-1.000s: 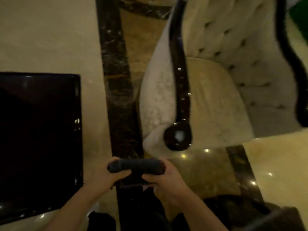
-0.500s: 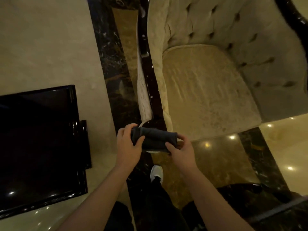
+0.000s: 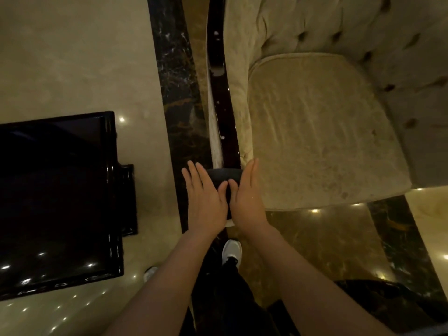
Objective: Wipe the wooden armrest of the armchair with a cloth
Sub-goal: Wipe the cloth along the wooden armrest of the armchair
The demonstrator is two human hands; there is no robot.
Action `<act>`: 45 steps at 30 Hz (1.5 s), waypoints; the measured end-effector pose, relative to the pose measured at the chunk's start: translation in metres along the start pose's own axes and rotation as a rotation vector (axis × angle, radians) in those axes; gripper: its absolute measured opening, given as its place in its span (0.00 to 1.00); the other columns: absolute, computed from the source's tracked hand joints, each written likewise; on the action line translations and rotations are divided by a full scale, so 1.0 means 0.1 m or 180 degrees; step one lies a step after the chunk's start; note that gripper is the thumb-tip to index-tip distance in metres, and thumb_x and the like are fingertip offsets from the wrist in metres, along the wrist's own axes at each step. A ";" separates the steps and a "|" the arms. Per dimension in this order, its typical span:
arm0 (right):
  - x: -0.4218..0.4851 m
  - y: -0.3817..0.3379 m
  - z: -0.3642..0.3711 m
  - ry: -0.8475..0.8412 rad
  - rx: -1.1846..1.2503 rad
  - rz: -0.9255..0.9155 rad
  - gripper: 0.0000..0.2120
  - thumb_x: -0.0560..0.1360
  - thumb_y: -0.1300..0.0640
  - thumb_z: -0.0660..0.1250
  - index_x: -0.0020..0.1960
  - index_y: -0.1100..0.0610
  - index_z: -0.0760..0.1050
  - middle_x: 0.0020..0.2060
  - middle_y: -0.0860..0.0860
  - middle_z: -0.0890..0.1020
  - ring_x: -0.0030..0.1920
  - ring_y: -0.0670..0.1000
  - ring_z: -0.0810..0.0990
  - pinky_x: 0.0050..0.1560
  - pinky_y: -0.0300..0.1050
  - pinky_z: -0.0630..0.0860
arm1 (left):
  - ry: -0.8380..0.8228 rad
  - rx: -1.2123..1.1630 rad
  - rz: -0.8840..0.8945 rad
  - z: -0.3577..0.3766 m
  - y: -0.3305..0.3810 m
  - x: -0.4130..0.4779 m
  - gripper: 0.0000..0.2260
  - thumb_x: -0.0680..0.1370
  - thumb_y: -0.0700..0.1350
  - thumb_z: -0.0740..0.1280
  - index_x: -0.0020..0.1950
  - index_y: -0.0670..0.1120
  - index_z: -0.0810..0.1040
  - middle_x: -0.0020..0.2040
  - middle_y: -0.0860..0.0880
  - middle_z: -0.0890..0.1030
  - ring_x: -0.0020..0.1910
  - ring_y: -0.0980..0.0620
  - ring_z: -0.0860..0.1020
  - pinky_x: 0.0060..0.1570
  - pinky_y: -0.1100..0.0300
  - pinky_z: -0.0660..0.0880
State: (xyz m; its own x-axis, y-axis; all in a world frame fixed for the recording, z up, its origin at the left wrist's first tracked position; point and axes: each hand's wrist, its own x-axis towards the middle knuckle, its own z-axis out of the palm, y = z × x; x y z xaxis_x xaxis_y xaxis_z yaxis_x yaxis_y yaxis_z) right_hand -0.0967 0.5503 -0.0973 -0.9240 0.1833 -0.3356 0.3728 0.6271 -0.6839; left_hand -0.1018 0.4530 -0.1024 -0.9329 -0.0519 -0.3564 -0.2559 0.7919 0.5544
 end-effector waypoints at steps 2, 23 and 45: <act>-0.24 0.06 0.09 0.0044 0.0188 0.0077 0.37 0.83 0.53 0.56 0.80 0.57 0.33 0.81 0.52 0.34 0.80 0.49 0.52 0.75 0.38 0.65 | 0.0088 -0.0083 -0.0059 0.03 -0.06 -0.21 0.34 0.82 0.56 0.51 0.80 0.43 0.37 0.82 0.46 0.39 0.80 0.49 0.36 0.75 0.58 0.40; 0.18 0.08 -0.11 -0.0190 -0.0550 -0.0113 0.33 0.84 0.45 0.44 0.75 0.56 0.25 0.80 0.55 0.34 0.80 0.53 0.35 0.81 0.54 0.37 | 0.0152 0.0971 0.0053 0.08 0.08 0.10 0.32 0.80 0.59 0.36 0.76 0.40 0.31 0.79 0.37 0.35 0.79 0.38 0.37 0.78 0.41 0.41; 1.70 -0.87 -0.55 0.0026 -0.1011 -0.0249 0.34 0.81 0.39 0.41 0.79 0.49 0.29 0.81 0.54 0.35 0.80 0.61 0.36 0.75 0.69 0.36 | 0.0658 0.0556 -0.0080 -0.49 0.77 1.53 0.35 0.80 0.62 0.37 0.78 0.41 0.32 0.80 0.43 0.33 0.79 0.42 0.33 0.75 0.40 0.33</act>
State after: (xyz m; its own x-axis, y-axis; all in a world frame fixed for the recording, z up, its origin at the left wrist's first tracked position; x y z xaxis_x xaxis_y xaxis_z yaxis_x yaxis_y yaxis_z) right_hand -0.2907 0.5683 -0.0591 -0.9499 0.1304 -0.2840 0.2565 0.8442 -0.4707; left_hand -0.2761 0.4764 -0.0774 -0.9633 -0.1820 -0.1973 -0.2489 0.8808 0.4027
